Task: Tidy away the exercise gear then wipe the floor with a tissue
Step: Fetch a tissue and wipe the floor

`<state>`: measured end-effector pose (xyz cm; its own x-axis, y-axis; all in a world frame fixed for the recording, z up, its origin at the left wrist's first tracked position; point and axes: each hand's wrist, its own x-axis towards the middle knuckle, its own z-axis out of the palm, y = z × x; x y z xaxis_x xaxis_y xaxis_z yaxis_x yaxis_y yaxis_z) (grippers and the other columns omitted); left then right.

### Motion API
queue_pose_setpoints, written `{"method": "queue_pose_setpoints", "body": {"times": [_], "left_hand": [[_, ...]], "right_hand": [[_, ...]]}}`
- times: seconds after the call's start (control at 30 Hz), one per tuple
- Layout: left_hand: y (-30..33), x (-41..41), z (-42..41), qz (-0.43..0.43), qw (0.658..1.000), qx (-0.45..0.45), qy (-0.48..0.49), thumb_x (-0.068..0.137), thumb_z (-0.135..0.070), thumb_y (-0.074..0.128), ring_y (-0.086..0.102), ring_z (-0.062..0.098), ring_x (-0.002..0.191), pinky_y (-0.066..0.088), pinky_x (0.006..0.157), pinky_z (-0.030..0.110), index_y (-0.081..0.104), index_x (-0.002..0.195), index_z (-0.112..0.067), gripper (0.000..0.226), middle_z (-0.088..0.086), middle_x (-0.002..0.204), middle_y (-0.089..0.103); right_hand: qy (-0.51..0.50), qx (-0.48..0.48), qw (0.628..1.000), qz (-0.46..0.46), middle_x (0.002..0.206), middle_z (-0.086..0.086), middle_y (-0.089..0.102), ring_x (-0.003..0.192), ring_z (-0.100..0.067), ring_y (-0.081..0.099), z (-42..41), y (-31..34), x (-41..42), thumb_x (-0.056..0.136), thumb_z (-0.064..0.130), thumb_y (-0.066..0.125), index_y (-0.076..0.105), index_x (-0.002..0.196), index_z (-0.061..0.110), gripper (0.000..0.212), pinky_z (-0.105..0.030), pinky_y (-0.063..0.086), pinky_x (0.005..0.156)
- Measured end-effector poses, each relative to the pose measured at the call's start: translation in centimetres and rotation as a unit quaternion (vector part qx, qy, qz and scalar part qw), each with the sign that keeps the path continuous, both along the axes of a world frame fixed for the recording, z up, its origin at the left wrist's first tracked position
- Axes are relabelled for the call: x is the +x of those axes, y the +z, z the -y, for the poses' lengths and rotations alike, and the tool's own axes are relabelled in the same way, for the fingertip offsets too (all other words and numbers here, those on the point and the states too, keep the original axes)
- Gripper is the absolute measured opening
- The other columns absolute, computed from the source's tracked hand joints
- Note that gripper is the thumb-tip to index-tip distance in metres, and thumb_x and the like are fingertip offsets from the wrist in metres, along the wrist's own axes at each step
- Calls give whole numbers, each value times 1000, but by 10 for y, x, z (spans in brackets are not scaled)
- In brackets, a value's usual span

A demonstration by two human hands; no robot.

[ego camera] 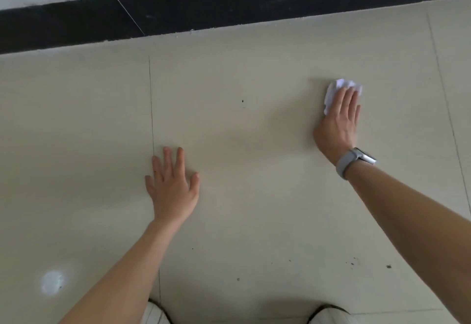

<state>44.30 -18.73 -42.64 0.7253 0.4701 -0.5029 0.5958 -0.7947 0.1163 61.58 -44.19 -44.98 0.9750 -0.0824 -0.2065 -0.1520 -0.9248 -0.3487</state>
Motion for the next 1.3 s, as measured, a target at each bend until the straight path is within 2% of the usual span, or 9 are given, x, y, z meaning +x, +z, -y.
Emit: {"method": "queue_pose_setpoints", "body": {"times": [0.13,0.33,0.5,0.6,0.87,0.93,1.13,1.23,1.3], "left_hand": [[3,-4,-22,90,995,-26,25,94,-26,35,19,25,144,23,112,44,33,143,-16,50,5,155,25],[7,-27,-59,78,993,11,93,95,-14,43,23,34,141,27,110,48,37,141,-11,46,13,152,29],[6,-45,-58,65,993,-1,98,86,-33,36,23,35,141,27,110,48,41,139,-10,57,14,152,29],[6,-53,-60,68,991,6,115,93,-23,45,21,35,142,25,112,48,40,139,-11,48,14,153,27],[13,-89,-92,20,979,25,200,95,-20,44,12,32,145,20,114,47,31,144,-19,51,9,157,16],[12,-99,-93,18,979,9,203,95,-22,43,9,31,145,19,115,47,27,145,-21,52,7,158,13],[12,-116,-98,69,974,-27,214,95,-17,44,14,25,145,23,113,44,37,141,-15,47,3,155,23],[13,-128,-108,75,966,-12,246,94,-15,44,19,25,144,25,112,45,42,138,-13,43,5,153,28],[15,-140,-113,68,958,-8,279,94,-16,44,19,26,143,23,113,46,41,138,-14,44,7,154,27]], "right_hand": [[277,14,951,138,141,-25,40,132,-42,37,-91,-12,-37,80,12,33,38,135,-3,57,-51,31,109],[709,3,702,64,144,-12,43,134,-25,39,-101,-10,-100,80,8,27,39,136,5,57,-33,6,114],[369,-25,928,43,153,-19,19,143,-32,16,-117,-1,32,76,-9,34,19,144,2,70,-38,7,119],[296,12,955,20,154,-19,14,144,-34,8,-167,2,28,83,17,26,17,145,3,64,-45,14,118],[882,35,468,40,144,-7,43,137,-20,34,-118,-10,-153,79,13,46,43,134,9,56,-36,11,118],[866,23,497,54,145,-8,42,137,-22,35,-140,-10,-121,77,10,35,42,135,8,58,-34,4,116],[449,-1,893,13,157,-12,2,146,-24,-1,-265,2,1,87,0,30,3,146,5,65,-33,0,119],[504,18,863,36,156,-15,12,145,-28,8,-273,-6,-48,85,2,31,12,145,3,63,-32,-1,117],[685,68,722,67,147,-17,36,138,-32,31,-243,-11,-114,77,4,31,35,138,3,61,-31,2,117]]}}
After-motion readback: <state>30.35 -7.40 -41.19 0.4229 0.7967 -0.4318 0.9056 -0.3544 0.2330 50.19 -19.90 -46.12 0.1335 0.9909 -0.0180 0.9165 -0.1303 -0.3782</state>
